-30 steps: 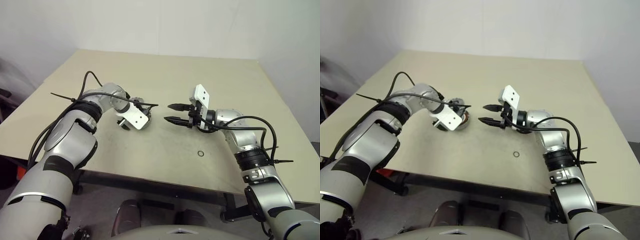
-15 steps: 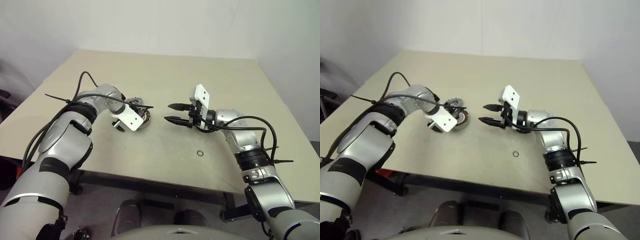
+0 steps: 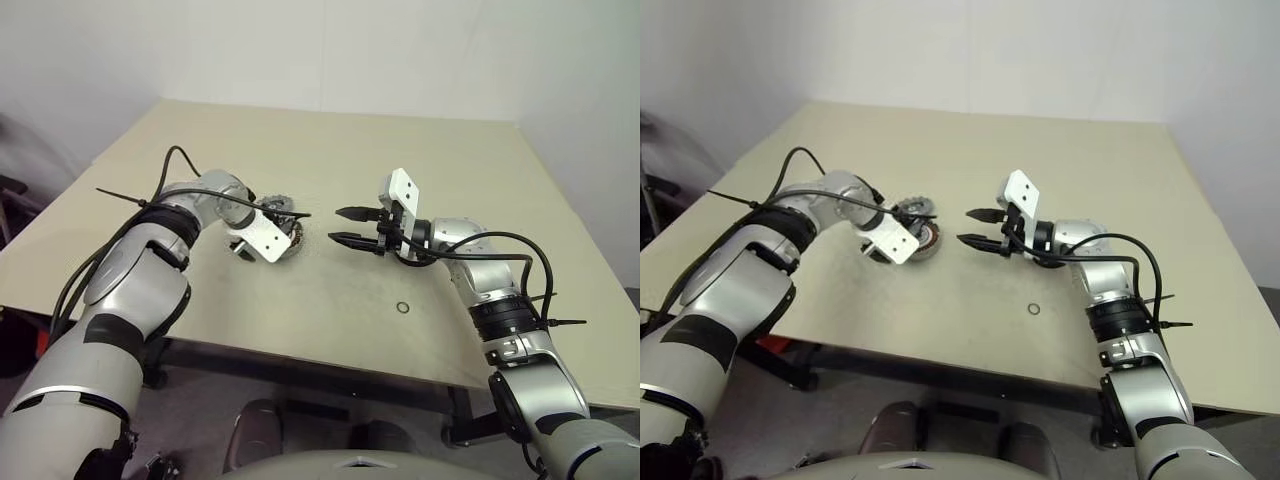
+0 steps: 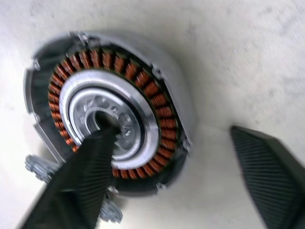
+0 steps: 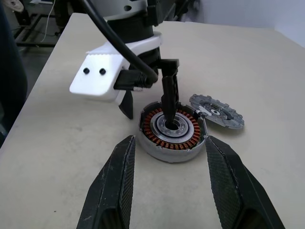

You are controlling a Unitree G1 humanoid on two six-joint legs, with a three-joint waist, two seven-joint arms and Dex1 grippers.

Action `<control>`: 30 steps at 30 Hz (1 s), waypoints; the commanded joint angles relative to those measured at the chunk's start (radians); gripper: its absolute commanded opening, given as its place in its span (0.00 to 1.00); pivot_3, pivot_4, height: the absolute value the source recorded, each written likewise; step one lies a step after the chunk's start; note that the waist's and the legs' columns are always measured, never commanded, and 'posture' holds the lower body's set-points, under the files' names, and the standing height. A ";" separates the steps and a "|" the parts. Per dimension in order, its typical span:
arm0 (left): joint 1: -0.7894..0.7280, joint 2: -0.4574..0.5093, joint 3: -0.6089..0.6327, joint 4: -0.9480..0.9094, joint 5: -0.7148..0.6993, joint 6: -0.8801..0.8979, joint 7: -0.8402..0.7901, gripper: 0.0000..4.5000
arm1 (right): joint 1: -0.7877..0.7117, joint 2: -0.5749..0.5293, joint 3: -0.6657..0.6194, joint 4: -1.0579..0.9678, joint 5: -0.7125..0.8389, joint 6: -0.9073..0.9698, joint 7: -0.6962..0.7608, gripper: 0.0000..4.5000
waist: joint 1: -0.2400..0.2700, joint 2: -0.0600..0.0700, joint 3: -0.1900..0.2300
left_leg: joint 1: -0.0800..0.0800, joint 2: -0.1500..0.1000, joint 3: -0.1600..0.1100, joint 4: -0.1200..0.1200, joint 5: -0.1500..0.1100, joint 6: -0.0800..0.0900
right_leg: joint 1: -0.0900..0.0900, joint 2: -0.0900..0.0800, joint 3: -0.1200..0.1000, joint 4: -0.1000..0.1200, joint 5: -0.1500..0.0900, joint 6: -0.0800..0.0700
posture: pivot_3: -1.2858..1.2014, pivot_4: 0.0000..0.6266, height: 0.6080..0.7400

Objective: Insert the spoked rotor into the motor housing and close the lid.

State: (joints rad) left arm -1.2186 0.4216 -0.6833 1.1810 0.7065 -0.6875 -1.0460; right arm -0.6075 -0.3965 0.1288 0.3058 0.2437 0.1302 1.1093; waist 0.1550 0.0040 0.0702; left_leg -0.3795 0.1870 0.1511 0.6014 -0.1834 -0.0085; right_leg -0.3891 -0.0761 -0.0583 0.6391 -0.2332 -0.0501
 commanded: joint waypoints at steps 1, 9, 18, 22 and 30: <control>-0.030 -0.019 -0.008 0.010 0.014 0.008 0.027 0.60 | -0.024 -0.002 -0.029 -0.031 0.023 -0.009 -0.007 0.57 | -0.001 0.000 0.000 | 0.000 0.000 0.000 0.000 0.000 0.000 | 0.000 0.000 0.000 0.000 0.000 0.000 | 0.52 0.00 1.00; -0.035 -0.025 -0.003 0.017 0.013 -0.004 0.017 0.56 | -0.027 -0.003 -0.031 -0.035 0.025 -0.009 -0.012 0.57 | -0.001 0.000 0.000 | -0.001 0.000 0.000 -0.001 0.000 0.000 | -0.001 0.000 0.000 -0.001 0.000 0.000 | 0.52 0.00 1.00; -0.036 -0.062 0.015 -0.006 -0.015 -0.023 0.019 0.48 | -0.035 -0.001 -0.029 -0.015 0.021 -0.024 -0.011 0.57 | 0.002 0.000 0.000 | -0.001 0.000 0.000 -0.002 0.000 0.000 | -0.001 0.000 0.000 -0.003 0.000 0.000 | 0.52 0.00 1.00; -0.032 -0.097 0.029 -0.026 -0.043 -0.031 -0.006 0.48 | -0.038 0.000 -0.028 -0.010 0.019 -0.029 -0.013 0.57 | 0.010 0.000 0.000 | -0.002 -0.001 0.000 -0.002 0.000 0.001 | 0.000 0.000 0.000 -0.004 0.000 0.000 | 0.52 0.00 1.00; -0.036 -0.153 0.044 -0.044 -0.057 -0.017 -0.007 0.48 | -0.033 -0.005 -0.031 -0.016 0.020 -0.029 -0.014 0.57 | 0.043 0.000 0.000 | -0.003 -0.003 0.000 -0.002 0.000 0.001 | 0.000 -0.003 -0.001 -0.006 0.000 0.000 | 0.52 0.00 1.00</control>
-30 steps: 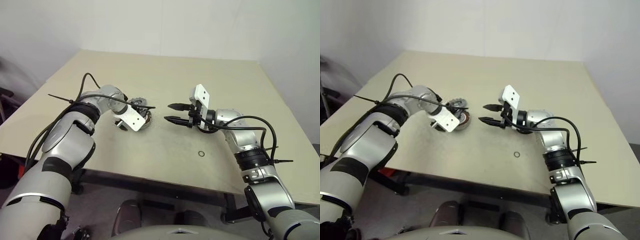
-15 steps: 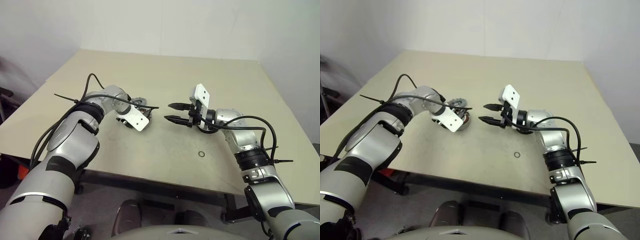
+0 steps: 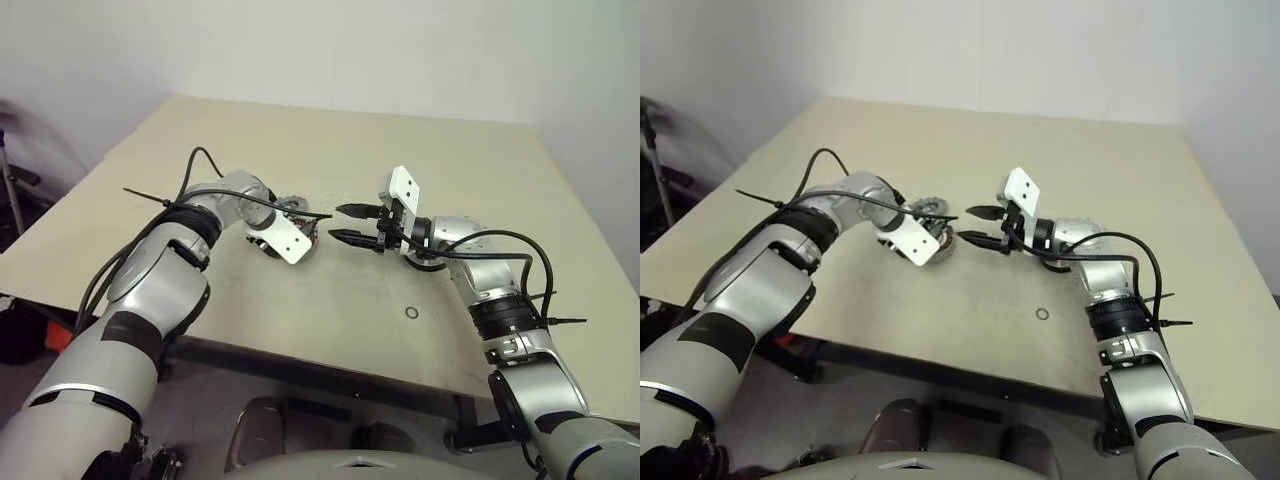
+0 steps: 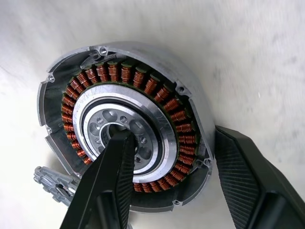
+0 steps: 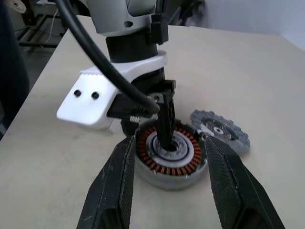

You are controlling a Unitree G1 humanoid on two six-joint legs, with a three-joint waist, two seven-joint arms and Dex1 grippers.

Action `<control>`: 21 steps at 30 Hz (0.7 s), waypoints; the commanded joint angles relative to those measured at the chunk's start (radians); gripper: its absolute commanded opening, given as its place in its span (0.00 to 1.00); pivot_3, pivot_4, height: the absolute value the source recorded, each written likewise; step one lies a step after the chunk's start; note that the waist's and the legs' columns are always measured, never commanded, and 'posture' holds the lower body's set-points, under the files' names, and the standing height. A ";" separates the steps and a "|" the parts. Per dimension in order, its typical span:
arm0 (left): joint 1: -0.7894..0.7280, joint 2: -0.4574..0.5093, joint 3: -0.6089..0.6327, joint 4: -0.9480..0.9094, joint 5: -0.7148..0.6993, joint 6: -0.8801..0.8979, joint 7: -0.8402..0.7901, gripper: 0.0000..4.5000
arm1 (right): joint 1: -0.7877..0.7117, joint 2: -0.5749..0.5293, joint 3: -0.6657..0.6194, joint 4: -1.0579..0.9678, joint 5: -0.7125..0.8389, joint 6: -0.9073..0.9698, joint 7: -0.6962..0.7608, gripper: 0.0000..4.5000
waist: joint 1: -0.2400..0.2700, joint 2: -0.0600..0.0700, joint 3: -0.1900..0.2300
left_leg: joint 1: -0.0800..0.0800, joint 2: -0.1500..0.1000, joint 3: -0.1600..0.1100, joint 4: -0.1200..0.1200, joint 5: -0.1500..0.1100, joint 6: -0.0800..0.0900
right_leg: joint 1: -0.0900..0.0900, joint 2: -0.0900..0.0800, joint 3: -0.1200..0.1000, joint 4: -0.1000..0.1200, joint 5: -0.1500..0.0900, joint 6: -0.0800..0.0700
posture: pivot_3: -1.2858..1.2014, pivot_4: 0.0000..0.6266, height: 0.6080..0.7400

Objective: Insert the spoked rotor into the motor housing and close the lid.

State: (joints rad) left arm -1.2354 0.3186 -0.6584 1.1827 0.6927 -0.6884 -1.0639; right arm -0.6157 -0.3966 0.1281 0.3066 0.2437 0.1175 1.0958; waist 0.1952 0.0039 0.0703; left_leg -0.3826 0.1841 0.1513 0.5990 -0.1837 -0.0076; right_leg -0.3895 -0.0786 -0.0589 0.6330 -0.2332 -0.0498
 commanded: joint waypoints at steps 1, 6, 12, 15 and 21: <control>-0.020 -0.055 0.018 -0.045 -0.040 -0.015 0.019 0.48 | -0.025 -0.005 -0.030 -0.016 0.020 -0.016 -0.001 0.57 | 0.005 0.000 0.000 | 0.000 0.000 0.000 0.000 0.000 0.000 | 0.000 0.000 0.000 0.000 0.000 0.000 | 0.52 0.00 1.00; -0.022 -0.081 0.020 -0.046 -0.042 -0.006 0.030 0.48 | -0.023 -0.004 -0.031 -0.017 0.020 -0.019 -0.004 0.57 | 0.009 0.000 0.000 | 0.000 -0.001 0.000 0.000 0.000 0.001 | 0.000 -0.001 0.000 0.000 0.000 0.000 | 0.52 0.00 1.00; -0.026 -0.139 0.026 -0.056 -0.058 -0.002 0.019 0.48 | -0.024 0.000 -0.035 -0.018 0.019 -0.022 -0.014 0.57 | 0.011 0.000 0.000 | 0.000 -0.002 0.000 0.000 0.000 0.001 | 0.000 -0.002 0.000 0.001 0.000 0.000 | 0.52 0.00 1.00; -0.025 -0.157 0.031 -0.066 -0.065 -0.003 0.005 0.48 | -0.026 0.001 -0.038 -0.017 0.007 -0.026 -0.034 0.57 | 0.012 0.000 0.000 | 0.000 -0.003 0.000 0.000 0.000 0.001 | 0.000 -0.003 0.000 0.000 0.000 0.001 | 0.52 0.00 1.00; -0.013 -0.146 0.031 -0.073 -0.059 -0.016 -0.010 0.48 | -0.070 -0.050 -0.033 0.119 -0.095 -0.056 -0.100 0.57 | 0.015 0.000 0.000 | 0.000 -0.003 -0.001 0.000 0.000 0.001 | 0.000 -0.003 -0.001 0.000 0.000 0.001 | 0.52 0.00 1.00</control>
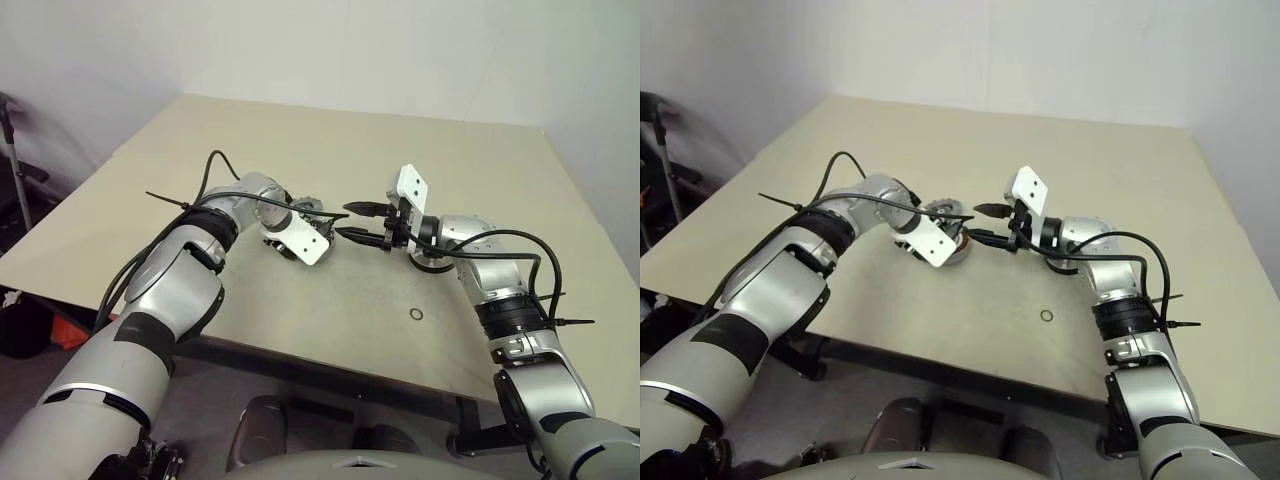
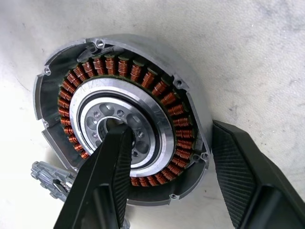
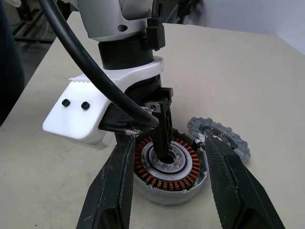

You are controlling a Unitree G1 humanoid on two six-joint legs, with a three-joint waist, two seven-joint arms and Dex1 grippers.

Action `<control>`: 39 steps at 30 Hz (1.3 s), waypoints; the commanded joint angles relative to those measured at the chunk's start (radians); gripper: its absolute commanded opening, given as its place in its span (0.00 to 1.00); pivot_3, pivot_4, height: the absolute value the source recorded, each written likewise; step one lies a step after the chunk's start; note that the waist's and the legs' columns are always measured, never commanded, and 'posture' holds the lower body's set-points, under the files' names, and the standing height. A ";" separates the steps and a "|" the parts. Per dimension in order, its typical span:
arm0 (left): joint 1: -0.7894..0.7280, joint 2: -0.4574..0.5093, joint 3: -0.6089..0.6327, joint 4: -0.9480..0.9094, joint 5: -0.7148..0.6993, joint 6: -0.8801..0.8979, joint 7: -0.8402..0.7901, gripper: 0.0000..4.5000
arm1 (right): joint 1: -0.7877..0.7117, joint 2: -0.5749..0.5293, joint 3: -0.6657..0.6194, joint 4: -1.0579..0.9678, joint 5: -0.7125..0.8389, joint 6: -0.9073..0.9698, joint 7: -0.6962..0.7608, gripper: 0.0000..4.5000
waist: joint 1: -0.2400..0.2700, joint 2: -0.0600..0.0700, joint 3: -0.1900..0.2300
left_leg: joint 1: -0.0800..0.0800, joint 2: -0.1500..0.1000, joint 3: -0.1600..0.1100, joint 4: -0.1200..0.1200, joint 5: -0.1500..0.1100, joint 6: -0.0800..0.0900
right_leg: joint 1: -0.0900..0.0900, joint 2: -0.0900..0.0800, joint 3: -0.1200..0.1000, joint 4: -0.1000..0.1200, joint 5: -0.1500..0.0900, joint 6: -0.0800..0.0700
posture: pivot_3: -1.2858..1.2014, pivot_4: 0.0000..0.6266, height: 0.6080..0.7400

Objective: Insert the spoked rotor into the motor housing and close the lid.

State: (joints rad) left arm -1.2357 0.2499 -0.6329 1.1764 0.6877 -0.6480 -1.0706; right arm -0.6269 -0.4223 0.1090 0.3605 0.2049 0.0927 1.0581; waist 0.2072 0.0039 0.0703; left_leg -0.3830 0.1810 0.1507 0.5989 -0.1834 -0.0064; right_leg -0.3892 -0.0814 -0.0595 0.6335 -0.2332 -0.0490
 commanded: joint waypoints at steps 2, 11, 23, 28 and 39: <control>-0.010 -0.076 0.008 -0.068 -0.053 -0.058 -0.007 0.48 | -0.076 -0.048 -0.004 0.120 -0.091 -0.059 -0.066 0.57 | 0.002 0.000 0.000 | -0.002 -0.002 0.001 0.000 0.001 0.000 | 0.000 -0.005 -0.002 0.000 0.000 0.001 | 0.52 0.00 1.00; -0.010 -0.082 0.005 -0.075 -0.066 -0.061 -0.023 0.48 | -0.163 -0.100 -0.006 0.287 -0.167 -0.153 -0.109 0.57 | -0.026 0.000 0.000 | -0.006 -0.007 0.001 0.000 0.001 0.005 | -0.005 -0.009 -0.003 0.004 -0.002 0.004 | 0.52 0.00 1.00; 0.017 -0.089 0.005 -0.120 -0.108 -0.068 -0.094 0.48 | -0.306 -0.081 -0.062 0.479 -0.203 -0.247 -0.319 0.57 | -0.030 0.000 0.000 | -0.009 -0.007 0.001 0.000 0.002 0.007 | -0.007 -0.009 -0.003 0.005 -0.002 0.003 | 0.52 0.00 1.00; 0.031 -0.081 -0.001 -0.130 -0.109 -0.065 -0.094 0.48 | -0.304 -0.063 -0.064 0.473 -0.193 -0.255 -0.311 0.57 | -0.031 0.000 0.000 | -0.013 -0.007 0.002 0.001 0.002 0.014 | -0.011 -0.009 -0.004 0.006 -0.002 0.003 | 0.52 0.00 1.00; 0.065 -0.053 0.007 -0.176 -0.134 -0.011 -0.127 0.90 | -0.307 -0.045 -0.073 0.474 -0.188 -0.263 -0.300 0.57 | -0.034 0.000 0.000 | -0.013 -0.006 0.002 0.002 0.002 0.014 | -0.012 -0.009 -0.004 0.007 -0.002 0.003 | 0.52 0.00 1.00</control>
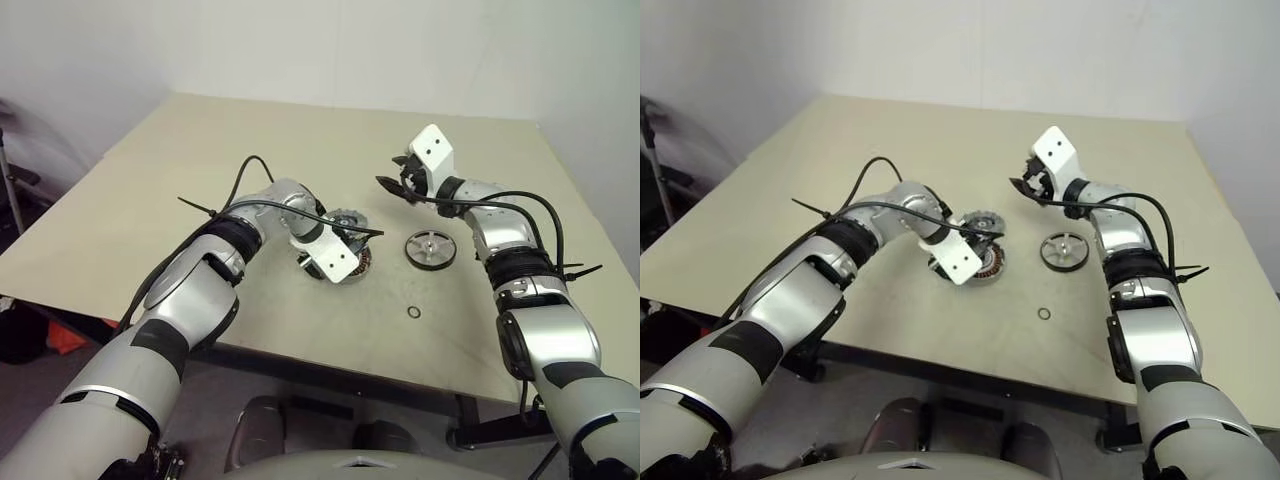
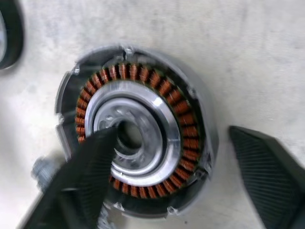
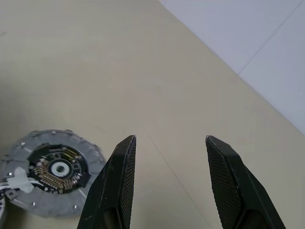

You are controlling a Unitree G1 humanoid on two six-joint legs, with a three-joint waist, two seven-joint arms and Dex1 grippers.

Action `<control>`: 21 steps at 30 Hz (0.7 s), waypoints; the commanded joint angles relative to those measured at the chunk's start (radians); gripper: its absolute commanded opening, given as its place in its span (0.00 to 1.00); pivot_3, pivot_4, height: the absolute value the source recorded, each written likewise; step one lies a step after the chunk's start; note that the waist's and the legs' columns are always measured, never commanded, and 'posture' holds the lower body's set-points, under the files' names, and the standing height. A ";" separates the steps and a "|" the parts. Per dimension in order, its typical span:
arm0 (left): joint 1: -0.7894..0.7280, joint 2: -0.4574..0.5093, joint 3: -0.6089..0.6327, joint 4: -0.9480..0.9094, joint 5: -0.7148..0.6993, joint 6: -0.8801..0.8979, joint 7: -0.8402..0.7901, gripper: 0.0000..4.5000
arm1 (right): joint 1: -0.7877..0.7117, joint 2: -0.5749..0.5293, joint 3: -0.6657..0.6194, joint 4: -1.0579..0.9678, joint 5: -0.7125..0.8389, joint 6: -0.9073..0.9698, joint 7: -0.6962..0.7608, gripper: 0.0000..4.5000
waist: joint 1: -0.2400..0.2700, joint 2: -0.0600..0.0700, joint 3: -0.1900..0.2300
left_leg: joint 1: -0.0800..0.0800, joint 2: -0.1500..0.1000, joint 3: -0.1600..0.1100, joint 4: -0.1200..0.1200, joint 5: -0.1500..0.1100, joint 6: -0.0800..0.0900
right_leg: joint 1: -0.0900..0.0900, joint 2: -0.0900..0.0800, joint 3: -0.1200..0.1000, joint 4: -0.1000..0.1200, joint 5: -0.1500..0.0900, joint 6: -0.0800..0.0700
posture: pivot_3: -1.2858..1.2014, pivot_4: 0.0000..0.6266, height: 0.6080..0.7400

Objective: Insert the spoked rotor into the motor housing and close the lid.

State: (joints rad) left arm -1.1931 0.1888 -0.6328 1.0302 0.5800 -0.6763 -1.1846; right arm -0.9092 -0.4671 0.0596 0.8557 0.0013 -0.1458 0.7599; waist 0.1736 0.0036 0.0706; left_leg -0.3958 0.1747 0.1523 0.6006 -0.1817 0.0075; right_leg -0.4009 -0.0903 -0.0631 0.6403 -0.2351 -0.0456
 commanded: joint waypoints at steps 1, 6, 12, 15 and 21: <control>0.029 0.017 0.007 -0.042 -0.033 0.022 -0.027 0.90 | -0.026 0.001 -0.024 -0.019 0.015 -0.025 -0.002 0.57 | -0.001 0.000 0.000 | 0.000 0.000 0.000 0.000 0.000 0.000 | 0.000 0.000 0.000 0.000 0.000 0.000 | 0.52 0.00 1.00; 0.101 0.093 0.037 -0.203 -0.125 0.090 -0.148 0.90 | -0.033 0.007 -0.025 -0.003 0.015 -0.028 0.000 0.57 | -0.014 0.000 0.000 | 0.000 0.000 0.000 0.000 0.000 0.000 | 0.000 0.000 0.000 0.000 0.000 0.000 | 0.52 0.00 1.00; 0.203 0.190 0.125 -0.508 -0.280 0.302 -0.239 0.90 | -0.034 0.023 -0.029 0.006 0.026 -0.038 0.020 0.57 | -0.031 0.001 0.000 | -0.002 0.002 0.001 0.000 -0.002 -0.003 | -0.003 0.001 0.000 0.001 0.000 0.000 | 0.52 0.00 1.00; 0.240 0.224 0.179 -0.609 -0.321 0.433 -0.215 0.90 | -0.025 0.027 -0.036 -0.009 0.036 -0.031 0.037 0.57 | -0.039 0.002 0.001 | -0.004 0.003 0.001 0.000 -0.001 -0.004 | -0.005 0.002 0.000 0.001 0.000 -0.001 | 0.52 0.00 1.00; 0.339 0.320 0.225 -0.696 -0.321 0.517 -0.139 0.90 | -0.013 0.036 -0.038 -0.022 0.036 -0.024 0.051 0.57 | -0.053 0.003 0.002 | -0.004 0.004 0.001 0.000 -0.001 -0.005 | -0.005 0.003 0.000 0.001 0.000 -0.001 | 0.52 0.00 1.00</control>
State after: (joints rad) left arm -0.8567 0.5017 -0.4337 0.3790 0.2707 -0.1762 -1.3430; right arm -0.9053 -0.4299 0.0416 0.8787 0.0093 -0.1582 0.8068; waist 0.1210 0.0071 0.0724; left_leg -0.4001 0.1784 0.1532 0.6008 -0.1821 0.0016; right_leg -0.4060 -0.0869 -0.0630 0.6410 -0.2353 -0.0462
